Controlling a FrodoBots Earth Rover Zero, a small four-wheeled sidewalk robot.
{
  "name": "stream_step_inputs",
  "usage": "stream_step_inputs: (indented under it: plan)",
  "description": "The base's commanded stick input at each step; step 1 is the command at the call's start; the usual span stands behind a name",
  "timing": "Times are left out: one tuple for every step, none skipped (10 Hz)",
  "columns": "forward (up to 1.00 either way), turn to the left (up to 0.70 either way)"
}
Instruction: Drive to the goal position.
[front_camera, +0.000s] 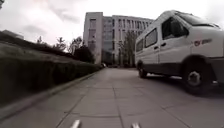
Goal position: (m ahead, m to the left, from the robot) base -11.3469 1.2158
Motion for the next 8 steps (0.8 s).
stream_step_inputs:
  plan:
    - [0.7, 0.0]
    - [0.7, 0.07]
    - [0.7, 0.13]
    - [0.7, 0.0]
    - [0.7, 0.0]
    - [0.7, 0.0]
    - [0.7, 0.0]
    - [0.7, 0.0]
